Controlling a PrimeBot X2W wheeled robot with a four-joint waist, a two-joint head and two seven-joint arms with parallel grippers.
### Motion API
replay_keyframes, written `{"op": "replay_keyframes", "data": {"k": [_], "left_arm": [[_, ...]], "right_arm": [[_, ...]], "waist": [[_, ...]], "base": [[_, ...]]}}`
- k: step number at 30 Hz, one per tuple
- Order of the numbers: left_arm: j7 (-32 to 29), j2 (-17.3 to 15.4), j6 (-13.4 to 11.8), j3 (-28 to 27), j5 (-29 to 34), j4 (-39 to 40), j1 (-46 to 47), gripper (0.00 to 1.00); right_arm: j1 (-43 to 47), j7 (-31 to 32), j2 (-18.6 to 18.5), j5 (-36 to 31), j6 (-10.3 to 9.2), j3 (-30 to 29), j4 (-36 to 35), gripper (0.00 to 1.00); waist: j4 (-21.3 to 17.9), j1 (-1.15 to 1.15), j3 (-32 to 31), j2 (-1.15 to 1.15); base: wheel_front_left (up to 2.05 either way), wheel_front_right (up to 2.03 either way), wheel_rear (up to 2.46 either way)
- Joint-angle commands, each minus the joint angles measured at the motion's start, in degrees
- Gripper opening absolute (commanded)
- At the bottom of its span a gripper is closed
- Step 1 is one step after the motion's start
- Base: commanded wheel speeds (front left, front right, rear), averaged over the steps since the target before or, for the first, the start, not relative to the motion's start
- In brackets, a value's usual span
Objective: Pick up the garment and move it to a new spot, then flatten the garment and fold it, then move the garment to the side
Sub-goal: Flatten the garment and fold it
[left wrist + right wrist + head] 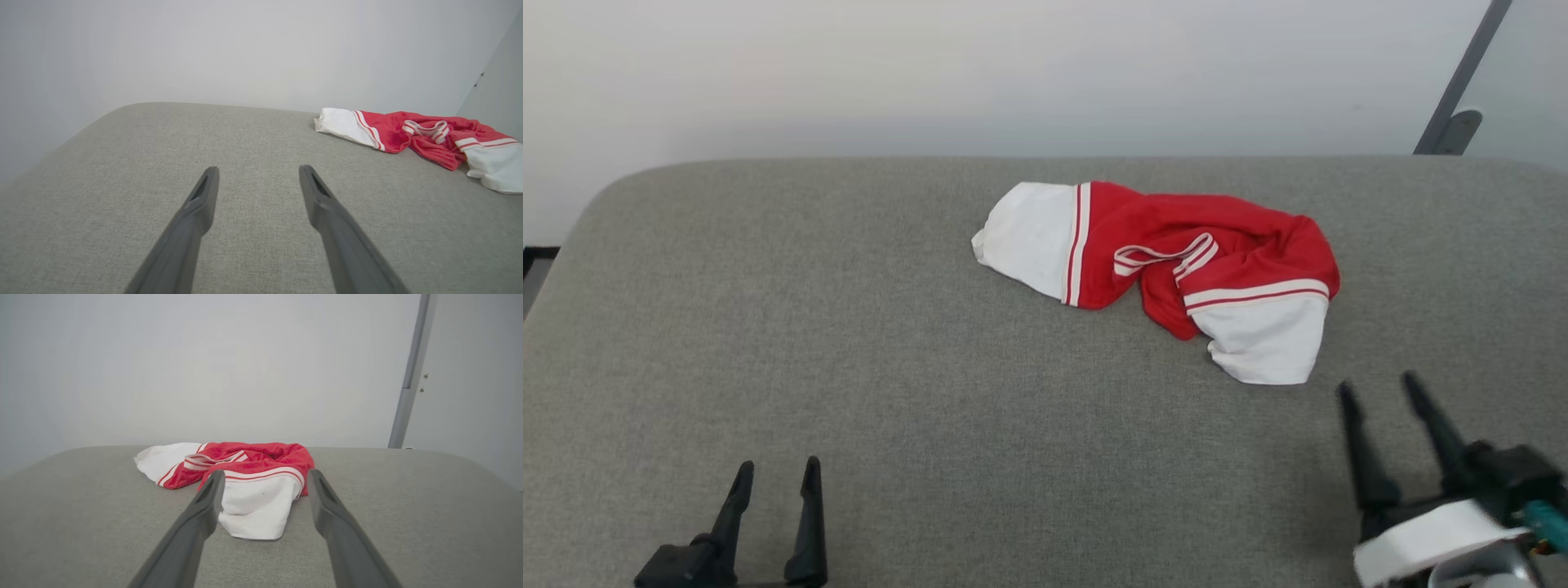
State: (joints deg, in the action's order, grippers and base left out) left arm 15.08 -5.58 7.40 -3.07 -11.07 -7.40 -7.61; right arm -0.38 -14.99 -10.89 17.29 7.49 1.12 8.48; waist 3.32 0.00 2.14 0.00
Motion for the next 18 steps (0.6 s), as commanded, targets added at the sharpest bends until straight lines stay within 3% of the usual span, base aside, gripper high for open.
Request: {"op": "replay_keyframes", "data": {"k": [1,6,7,12,18], "left_arm": [[0.1,0.4,0.1,0.2,-0.1,0.1,0.7,1.0],[0.1,1.5,0.1,1.3,-0.4,-0.1,2.8,1.0],[0.1,2.0,0.1,1.7,-0.7,-0.4,3.6,1.0],[0.1,2.6,0.1,3.6,-1.4,-1.3,5.9,1.0],[0.1,2.6,-0.2,6.6,-5.6,-2.1,8.9,1.0]], "right_arm": [[-0.5,-0.2,-1.9,-0.3,0.0,2.6,1.8,1.0],[-6.0,8.9,-12.3,1.0,-0.01,11.9,5.4,1.0],[-8.8,13.5,-16.8,1.9,-0.01,15.4,4.9,1.0],[-17.1,24.7,-28.6,5.2,-0.01,25.8,0.8,1.0],[-26.4,31.9,-37.6,10.4,-0.01,38.5,-1.8,1.0]], "waist": [[0.4,0.0,0.8,0.0],[1.7,0.0,4.4,0.0],[2.3,0.0,5.9,0.0],[3.9,0.0,9.7,0.0],[6.3,0.0,13.2,0.0]], "base": [[0.0,0.0,0.0],[0.0,0.0,0.0],[0.0,0.0,0.0],[0.0,0.0,0.0],[0.0,0.0,0.0]]}}
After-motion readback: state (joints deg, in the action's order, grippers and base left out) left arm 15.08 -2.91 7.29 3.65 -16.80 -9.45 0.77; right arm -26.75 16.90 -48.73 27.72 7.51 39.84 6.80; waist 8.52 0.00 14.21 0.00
